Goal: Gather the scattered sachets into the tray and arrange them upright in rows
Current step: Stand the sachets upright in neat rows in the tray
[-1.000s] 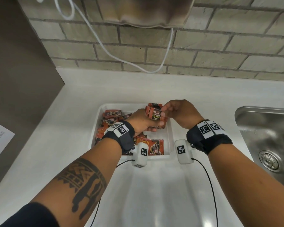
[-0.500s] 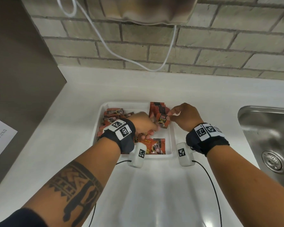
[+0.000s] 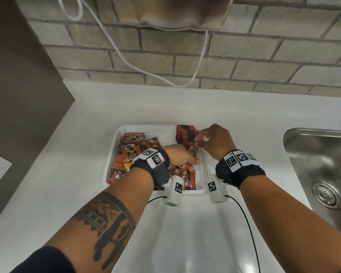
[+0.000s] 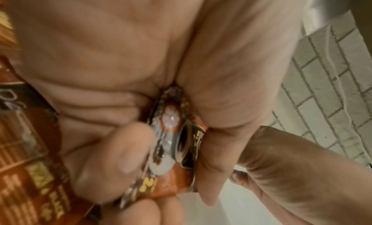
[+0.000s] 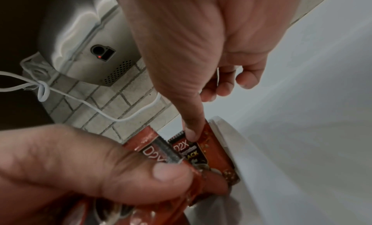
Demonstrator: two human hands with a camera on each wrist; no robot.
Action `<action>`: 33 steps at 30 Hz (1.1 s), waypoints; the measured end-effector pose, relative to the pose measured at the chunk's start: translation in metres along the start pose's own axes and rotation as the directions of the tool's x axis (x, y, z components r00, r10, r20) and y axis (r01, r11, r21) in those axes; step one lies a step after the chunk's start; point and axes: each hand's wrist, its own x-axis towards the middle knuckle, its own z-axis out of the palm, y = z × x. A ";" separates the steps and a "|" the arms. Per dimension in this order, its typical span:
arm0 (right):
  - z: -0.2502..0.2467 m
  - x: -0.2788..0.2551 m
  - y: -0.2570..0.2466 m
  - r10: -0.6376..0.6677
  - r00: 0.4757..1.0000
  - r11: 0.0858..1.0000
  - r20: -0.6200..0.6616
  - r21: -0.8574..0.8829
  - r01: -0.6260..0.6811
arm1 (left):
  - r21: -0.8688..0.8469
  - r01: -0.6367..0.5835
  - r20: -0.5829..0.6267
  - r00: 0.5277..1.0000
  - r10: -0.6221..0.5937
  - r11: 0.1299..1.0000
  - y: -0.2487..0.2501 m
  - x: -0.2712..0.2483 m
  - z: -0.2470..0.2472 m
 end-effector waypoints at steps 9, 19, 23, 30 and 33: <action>-0.002 -0.005 -0.001 -0.013 1.000 0.998 0.009 0.054 0.013 | -0.087 -0.034 0.030 0.999 0.037 0.996 -0.008 0.012 0.001; -0.005 -0.007 -0.002 -0.029 0.999 0.998 0.015 0.059 0.028 | -0.074 -0.039 0.029 0.999 0.041 0.996 -0.007 0.006 0.002; -0.007 -0.008 0.000 -0.049 0.998 0.994 -0.031 0.100 0.052 | -0.183 -0.054 0.009 0.998 0.057 0.982 -0.009 0.001 -0.001; -0.017 -0.016 -0.004 -0.086 0.985 0.961 0.149 0.273 0.043 | -0.409 -0.266 -0.066 0.963 0.262 0.873 -0.014 -0.010 -0.013; -0.015 -0.013 -0.002 -0.069 0.990 0.942 0.123 0.334 0.024 | -0.394 -0.324 -0.096 0.945 0.312 0.860 -0.015 -0.011 -0.015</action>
